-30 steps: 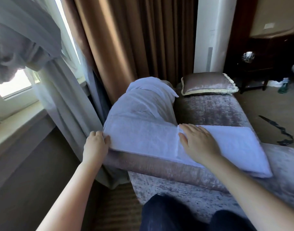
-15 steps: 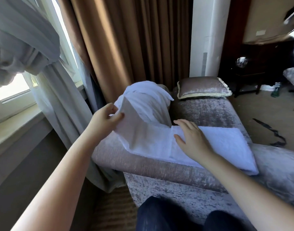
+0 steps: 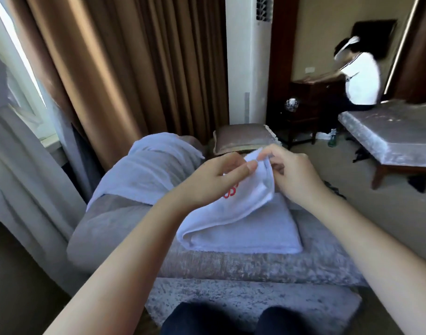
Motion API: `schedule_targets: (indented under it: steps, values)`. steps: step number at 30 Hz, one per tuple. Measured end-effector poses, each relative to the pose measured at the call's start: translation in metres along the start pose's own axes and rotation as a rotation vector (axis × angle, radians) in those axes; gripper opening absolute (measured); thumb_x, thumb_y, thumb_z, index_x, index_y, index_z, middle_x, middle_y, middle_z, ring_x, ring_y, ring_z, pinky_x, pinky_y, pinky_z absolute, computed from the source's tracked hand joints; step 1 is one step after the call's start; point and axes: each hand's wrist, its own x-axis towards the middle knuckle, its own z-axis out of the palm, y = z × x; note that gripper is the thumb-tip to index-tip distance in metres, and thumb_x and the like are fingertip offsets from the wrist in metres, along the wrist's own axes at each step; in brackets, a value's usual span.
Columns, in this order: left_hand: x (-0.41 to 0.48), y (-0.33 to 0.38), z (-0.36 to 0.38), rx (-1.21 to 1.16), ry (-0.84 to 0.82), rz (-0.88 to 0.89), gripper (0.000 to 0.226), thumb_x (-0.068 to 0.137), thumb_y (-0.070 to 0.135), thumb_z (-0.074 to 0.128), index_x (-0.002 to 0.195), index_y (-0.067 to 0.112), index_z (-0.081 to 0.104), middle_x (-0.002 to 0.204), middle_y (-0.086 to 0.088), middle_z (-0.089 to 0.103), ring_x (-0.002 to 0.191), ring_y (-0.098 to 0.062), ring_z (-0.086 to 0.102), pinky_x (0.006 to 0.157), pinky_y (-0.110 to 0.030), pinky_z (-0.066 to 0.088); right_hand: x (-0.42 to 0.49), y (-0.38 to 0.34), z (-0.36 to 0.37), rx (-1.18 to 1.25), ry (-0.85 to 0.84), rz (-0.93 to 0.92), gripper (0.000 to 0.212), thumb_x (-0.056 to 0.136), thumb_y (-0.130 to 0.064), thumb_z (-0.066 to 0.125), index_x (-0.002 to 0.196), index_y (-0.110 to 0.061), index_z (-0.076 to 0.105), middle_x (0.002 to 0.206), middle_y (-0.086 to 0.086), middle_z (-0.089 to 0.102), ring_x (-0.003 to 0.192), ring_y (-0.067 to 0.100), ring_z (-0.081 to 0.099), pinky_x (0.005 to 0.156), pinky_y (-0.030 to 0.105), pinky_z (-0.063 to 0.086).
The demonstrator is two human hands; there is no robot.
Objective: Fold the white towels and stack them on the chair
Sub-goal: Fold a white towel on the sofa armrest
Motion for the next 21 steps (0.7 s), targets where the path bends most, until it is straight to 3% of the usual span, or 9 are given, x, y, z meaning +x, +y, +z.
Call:
schedule_targets:
  steps: [2,4,6,9,11,14,16,18,21]
  values:
    - [0.001,-0.011,0.007,0.035,0.019,-0.029,0.046,0.093,0.055,0.047,0.1,0.014,0.065,0.096,0.004,0.069,0.093,-0.01,0.063,0.08,-0.022,0.048,-0.01,0.016,-0.01,-0.055,0.006,0.044,0.034,0.082,0.002,0.056,0.097,-0.029,0.062,0.067,0.012,0.065,0.07,0.032,0.061,0.064,0.038,0.051]
    - [0.0,-0.033,0.013,0.239,0.091,-0.004,0.029,0.098,0.04,0.048,0.102,0.017,0.065,0.097,0.013,0.067,0.091,-0.005,0.059,0.077,-0.017,0.042,-0.023,0.029,-0.017,-0.111,-0.016,0.071,0.032,0.083,0.006,0.055,0.097,-0.021,0.064,0.061,0.011,0.062,0.062,0.031,0.057,0.058,0.029,0.043]
    - [-0.003,-0.059,0.018,0.457,0.095,0.038,0.026,0.1,0.031,0.047,0.108,0.016,0.066,0.103,0.007,0.067,0.097,-0.013,0.059,0.08,-0.026,0.045,-0.037,0.046,-0.017,-0.144,-0.024,0.13,0.033,0.082,0.007,0.054,0.096,-0.021,0.065,0.062,0.014,0.061,0.06,0.033,0.057,0.055,0.029,0.038]
    - [-0.011,-0.094,0.032,0.64,-0.027,0.019,0.061,0.09,0.052,0.031,0.124,0.012,0.063,0.124,-0.007,0.065,0.116,-0.03,0.057,0.096,-0.044,0.045,-0.059,0.07,-0.008,-0.198,-0.094,0.21,0.04,0.082,0.006,0.056,0.094,-0.032,0.064,0.075,0.009,0.07,0.068,0.031,0.063,0.061,0.037,0.049]
    - [-0.018,-0.105,0.045,0.672,-0.094,-0.084,0.084,0.084,0.068,0.014,0.141,0.018,0.048,0.148,-0.002,0.046,0.138,-0.026,0.038,0.114,-0.047,0.027,-0.073,0.079,-0.001,-0.233,-0.162,0.245,0.035,0.088,0.0,0.057,0.096,-0.032,0.065,0.088,-0.004,0.073,0.074,0.022,0.065,0.064,0.041,0.054]
    - [-0.027,-0.112,0.06,0.787,-0.078,-0.078,0.09,0.089,0.072,-0.004,0.146,0.021,0.042,0.152,-0.003,0.04,0.141,-0.03,0.035,0.115,-0.054,0.024,-0.077,0.077,0.002,-0.294,-0.112,0.343,0.043,0.091,0.003,0.045,0.1,-0.032,0.069,0.103,0.001,0.072,0.067,0.016,0.06,0.056,0.031,0.046]
    - [-0.028,-0.112,0.064,0.868,-0.079,-0.075,0.078,0.097,0.063,0.003,0.14,0.019,0.051,0.142,-0.009,0.052,0.13,-0.037,0.049,0.104,-0.06,0.039,-0.07,0.063,0.005,-0.339,0.008,0.344,0.044,0.089,0.008,0.042,0.108,-0.021,0.069,0.124,0.004,0.064,0.095,0.023,0.062,0.07,0.032,0.046]
    - [-0.028,-0.114,0.067,0.902,-0.034,-0.067,0.07,0.1,0.059,0.009,0.139,0.021,0.053,0.137,-0.011,0.057,0.125,-0.039,0.053,0.098,-0.061,0.044,-0.059,0.042,0.015,-0.352,0.051,0.227,0.035,0.096,-0.002,0.043,0.123,-0.014,0.061,0.14,0.003,0.052,0.128,0.025,0.046,0.098,0.039,0.042]
    - [-0.031,-0.114,0.071,0.909,0.008,-0.038,0.068,0.1,0.059,0.012,0.14,0.021,0.053,0.14,-0.014,0.054,0.127,-0.041,0.051,0.098,-0.061,0.042,-0.046,0.024,0.038,-0.401,-0.186,0.159,0.041,0.104,-0.03,0.036,0.142,-0.018,0.044,0.153,-0.001,0.036,0.143,0.019,0.027,0.116,0.041,0.023]
